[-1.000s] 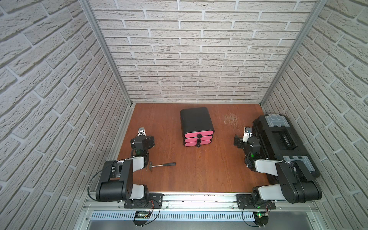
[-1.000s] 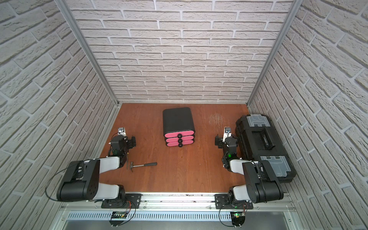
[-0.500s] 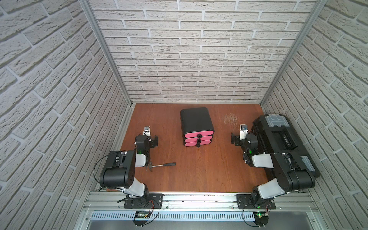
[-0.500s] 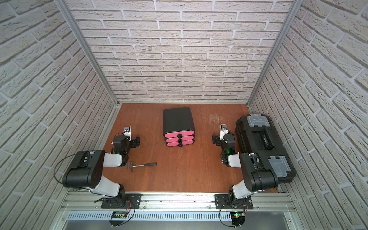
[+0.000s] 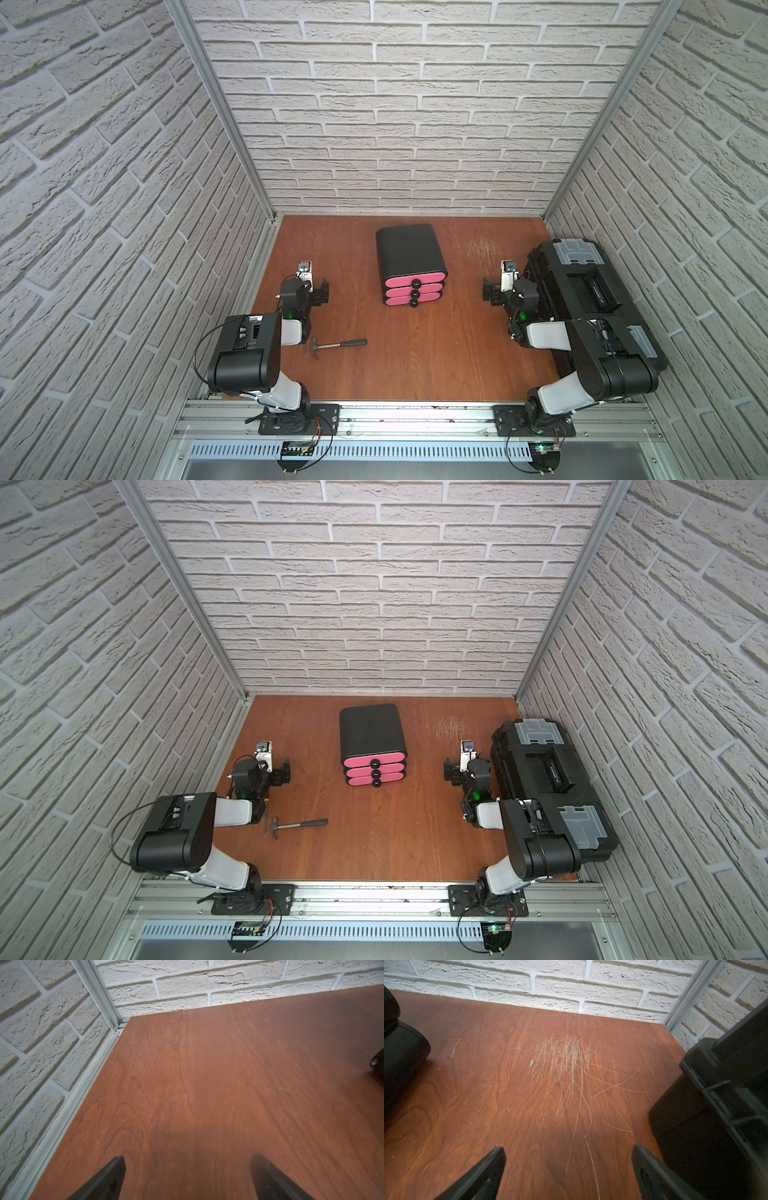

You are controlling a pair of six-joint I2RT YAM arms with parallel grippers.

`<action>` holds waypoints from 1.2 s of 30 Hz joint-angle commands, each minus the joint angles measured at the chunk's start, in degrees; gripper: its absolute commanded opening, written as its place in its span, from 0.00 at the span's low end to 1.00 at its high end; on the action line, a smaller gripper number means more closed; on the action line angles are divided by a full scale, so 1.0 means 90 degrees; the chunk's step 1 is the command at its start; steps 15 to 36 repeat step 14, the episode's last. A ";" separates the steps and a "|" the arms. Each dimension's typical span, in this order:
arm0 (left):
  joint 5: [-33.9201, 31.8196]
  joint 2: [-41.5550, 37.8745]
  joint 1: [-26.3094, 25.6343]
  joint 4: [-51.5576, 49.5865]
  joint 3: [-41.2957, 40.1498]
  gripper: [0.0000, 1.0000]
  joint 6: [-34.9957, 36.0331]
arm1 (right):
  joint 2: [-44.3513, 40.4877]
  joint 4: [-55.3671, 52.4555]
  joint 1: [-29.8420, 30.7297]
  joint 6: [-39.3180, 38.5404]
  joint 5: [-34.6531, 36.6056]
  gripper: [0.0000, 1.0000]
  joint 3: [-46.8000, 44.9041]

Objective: Put the bluetooth earphones in the drawer according to color
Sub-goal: Reset both arms

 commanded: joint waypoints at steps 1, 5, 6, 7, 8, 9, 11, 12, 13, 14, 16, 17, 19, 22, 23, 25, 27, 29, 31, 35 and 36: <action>0.0104 0.0011 0.0041 0.0142 0.0097 0.99 0.0012 | -0.0072 0.0136 -0.0038 0.0045 -0.0068 0.99 0.0092; 0.0104 0.0019 0.0035 0.0145 0.0097 0.99 0.0019 | -0.0072 0.0136 -0.0047 0.0047 -0.0085 0.99 0.0090; 0.0104 0.0019 0.0038 0.0142 0.0098 0.98 0.0011 | -0.0078 0.0131 -0.0050 0.0050 -0.0081 0.99 0.0099; 0.0108 0.0014 0.0038 0.0142 0.0097 0.98 0.0013 | -0.0065 0.0118 -0.0047 0.0049 -0.0086 0.99 0.0112; 0.0104 0.0021 0.0038 0.0144 0.0099 0.99 0.0011 | -0.0045 0.0089 -0.0054 0.0044 -0.0111 0.99 0.0134; 0.0107 0.0021 0.0040 0.0147 0.0097 0.99 0.0012 | -0.0047 0.0087 -0.0062 0.0055 -0.0107 0.99 0.0143; 0.0104 0.0021 0.0043 0.0146 0.0097 0.99 0.0008 | -0.0052 0.0087 -0.0061 0.0056 -0.0117 0.99 0.0126; 0.0107 0.0019 0.0034 0.0144 0.0098 0.98 0.0017 | -0.0067 0.0097 -0.0064 0.0059 -0.0119 0.99 0.0121; 0.0105 0.0016 0.0036 0.0145 0.0097 0.99 0.0014 | -0.0072 0.0106 -0.0069 0.0056 -0.0116 0.99 0.0109; 0.0100 0.0017 0.0044 0.0142 0.0097 0.99 0.0013 | -0.0072 0.0107 -0.0068 0.0055 -0.0123 0.99 0.0114; 0.0100 0.0017 0.0044 0.0142 0.0097 0.99 0.0013 | -0.0072 0.0107 -0.0068 0.0055 -0.0123 0.99 0.0114; 0.0100 0.0017 0.0044 0.0142 0.0097 0.99 0.0013 | -0.0072 0.0107 -0.0068 0.0055 -0.0123 0.99 0.0114; 0.0100 0.0017 0.0044 0.0142 0.0097 0.99 0.0013 | -0.0072 0.0107 -0.0068 0.0055 -0.0123 0.99 0.0114; 0.0100 0.0017 0.0044 0.0142 0.0097 0.99 0.0013 | -0.0072 0.0107 -0.0068 0.0055 -0.0123 0.99 0.0114; 0.0100 0.0017 0.0044 0.0142 0.0097 0.99 0.0013 | -0.0072 0.0107 -0.0068 0.0055 -0.0123 0.99 0.0114; 0.0100 0.0017 0.0044 0.0142 0.0097 0.99 0.0013 | -0.0072 0.0107 -0.0068 0.0055 -0.0123 0.99 0.0114; 0.0100 0.0017 0.0044 0.0142 0.0097 0.99 0.0013 | -0.0072 0.0107 -0.0068 0.0055 -0.0123 0.99 0.0114; 0.0100 0.0017 0.0044 0.0142 0.0097 0.99 0.0013 | -0.0072 0.0107 -0.0068 0.0055 -0.0123 0.99 0.0114; 0.0100 0.0017 0.0044 0.0142 0.0097 0.99 0.0013 | -0.0072 0.0107 -0.0068 0.0055 -0.0123 0.99 0.0114; 0.0100 0.0017 0.0044 0.0142 0.0097 0.99 0.0013 | -0.0072 0.0107 -0.0068 0.0055 -0.0123 0.99 0.0114; 0.0100 0.0017 0.0044 0.0142 0.0097 0.99 0.0013 | -0.0072 0.0107 -0.0068 0.0055 -0.0123 0.99 0.0114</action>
